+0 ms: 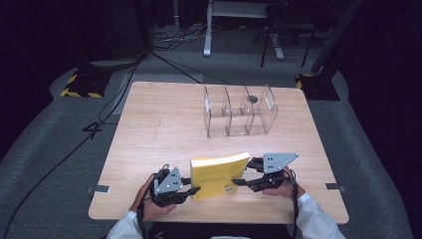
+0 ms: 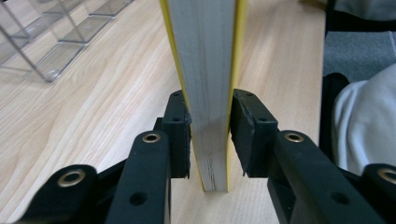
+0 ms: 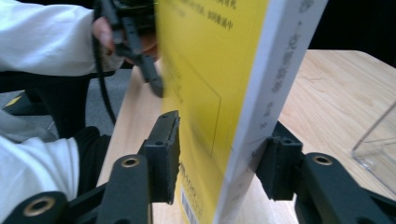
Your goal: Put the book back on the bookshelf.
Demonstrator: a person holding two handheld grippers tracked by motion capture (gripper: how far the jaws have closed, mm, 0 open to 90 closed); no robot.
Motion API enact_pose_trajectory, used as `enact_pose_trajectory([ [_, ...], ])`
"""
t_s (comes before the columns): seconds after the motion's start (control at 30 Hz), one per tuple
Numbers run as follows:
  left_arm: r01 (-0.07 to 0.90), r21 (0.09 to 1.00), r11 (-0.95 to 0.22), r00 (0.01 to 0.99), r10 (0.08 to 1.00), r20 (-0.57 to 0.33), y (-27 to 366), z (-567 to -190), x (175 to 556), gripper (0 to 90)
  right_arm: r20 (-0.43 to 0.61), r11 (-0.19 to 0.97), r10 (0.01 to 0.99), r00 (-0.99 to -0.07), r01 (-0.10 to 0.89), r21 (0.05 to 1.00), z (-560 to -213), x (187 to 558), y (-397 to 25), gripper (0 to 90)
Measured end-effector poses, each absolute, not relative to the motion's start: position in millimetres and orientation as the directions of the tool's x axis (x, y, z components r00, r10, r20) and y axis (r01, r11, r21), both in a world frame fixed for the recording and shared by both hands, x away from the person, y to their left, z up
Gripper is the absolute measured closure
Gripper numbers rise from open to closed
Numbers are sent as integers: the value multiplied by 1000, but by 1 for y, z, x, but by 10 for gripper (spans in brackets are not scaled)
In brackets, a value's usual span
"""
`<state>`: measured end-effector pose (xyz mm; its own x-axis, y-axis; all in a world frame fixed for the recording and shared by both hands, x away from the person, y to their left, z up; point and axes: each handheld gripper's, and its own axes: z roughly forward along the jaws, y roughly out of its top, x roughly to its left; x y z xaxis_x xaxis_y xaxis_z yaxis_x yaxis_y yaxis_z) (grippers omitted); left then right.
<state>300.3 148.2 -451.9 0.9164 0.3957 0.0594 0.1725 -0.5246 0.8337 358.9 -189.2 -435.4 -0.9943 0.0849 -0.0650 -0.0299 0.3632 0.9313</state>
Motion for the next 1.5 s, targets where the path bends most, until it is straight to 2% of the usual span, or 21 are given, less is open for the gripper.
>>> enact_pose_trajectory([
  [0.1, 180, 835, -520, 912, 405, 55, 149, -452, 303, 645, -68, 364, 12, -998, -59, 930, -436, 352, -192, 606],
  [0.3, 168, 842, -513, 916, 396, 59, 145, -453, 310, 608, -84, 387, -33, -996, -90, 917, -437, 344, -185, 628],
  [0.4, 168, 846, -507, 917, 396, 55, 141, -454, 313, 609, -108, 416, 4, -994, -97, 904, -444, 341, -174, 638],
  [0.47, 166, 849, -501, 915, 399, 57, 140, -455, 314, 609, -110, 407, 41, -993, -84, 910, -445, 342, -175, 698],
  [0.53, 160, 852, -499, 915, 398, 61, 137, -456, 314, 610, -84, 386, 61, -995, -54, 921, -447, 345, -178, 719],
  [0.83, 139, 852, -504, 916, 392, 83, 119, -457, 318, 603, -77, 372, 132, -988, -22, 928, -451, 340, -191, 700],
  [1.0, 120, 853, -509, 919, 381, 98, 109, -458, 322, 599, -66, 326, 171, -983, -6, 945, -446, 339, -194, 719],
  [1.5, 128, 858, -498, 908, 407, 101, 86, -459, 347, 550, -90, 347, 275, -957, 12, 938, -443, 347, -207, 747],
])
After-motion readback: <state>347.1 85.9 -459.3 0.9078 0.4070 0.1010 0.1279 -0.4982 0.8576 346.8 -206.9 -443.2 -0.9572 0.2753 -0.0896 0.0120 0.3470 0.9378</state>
